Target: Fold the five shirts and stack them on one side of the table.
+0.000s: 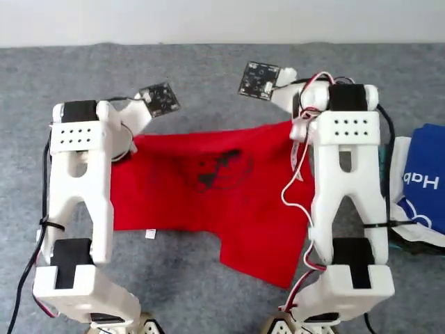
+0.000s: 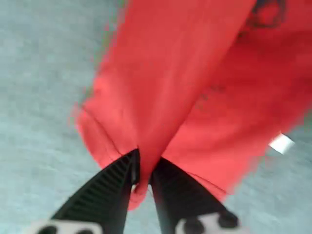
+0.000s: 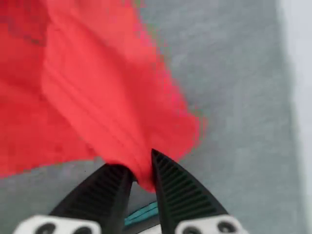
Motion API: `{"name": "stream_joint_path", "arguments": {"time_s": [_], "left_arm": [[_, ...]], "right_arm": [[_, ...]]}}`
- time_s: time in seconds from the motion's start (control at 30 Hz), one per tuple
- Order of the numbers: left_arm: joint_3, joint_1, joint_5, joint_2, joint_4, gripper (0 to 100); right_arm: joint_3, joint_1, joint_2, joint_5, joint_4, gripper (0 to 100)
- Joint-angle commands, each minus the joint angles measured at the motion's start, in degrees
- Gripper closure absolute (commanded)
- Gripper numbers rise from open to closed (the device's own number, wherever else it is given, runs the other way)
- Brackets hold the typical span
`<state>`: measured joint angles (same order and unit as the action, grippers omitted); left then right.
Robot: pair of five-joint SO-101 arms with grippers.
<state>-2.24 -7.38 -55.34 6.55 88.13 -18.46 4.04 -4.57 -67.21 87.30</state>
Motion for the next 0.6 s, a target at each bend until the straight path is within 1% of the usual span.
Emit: {"name": "stream_joint_path", "arguments": {"time_s": [0.0, 0.07, 0.1, 0.17, 0.23, 0.4, 0.57], "left_arm": [[-2.5, 0.3, -0.8, -3.1, 6.1, 99], [-2.2, 0.3, -0.8, -2.7, 8.4, 99], [-1.8, 0.3, -0.8, -2.7, 9.0, 99], [-0.1, 0.2, -0.8, -2.7, 9.1, 99], [2.1, -0.1, -0.8, -2.7, 9.1, 99], [6.7, -0.3, -0.8, -2.7, 9.1, 99], [8.0, -2.5, -0.8, -2.7, 9.0, 99]], "right_arm": [[-4.0, 1.1, 3.5, 2.9, 9.7, 98.8], [-4.0, 1.7, 3.6, 4.4, 14.9, 98.8], [-3.7, 2.3, 3.6, 5.5, 15.9, 98.8], [-2.5, 2.4, 4.3, 8.7, 15.8, 98.8], [0.4, 3.6, 5.9, 9.5, 15.8, 98.8], [13.7, 7.6, 13.8, 12.2, 15.8, 98.8], [27.3, 8.5, 22.6, 15.9, 15.8, 98.8]]}}
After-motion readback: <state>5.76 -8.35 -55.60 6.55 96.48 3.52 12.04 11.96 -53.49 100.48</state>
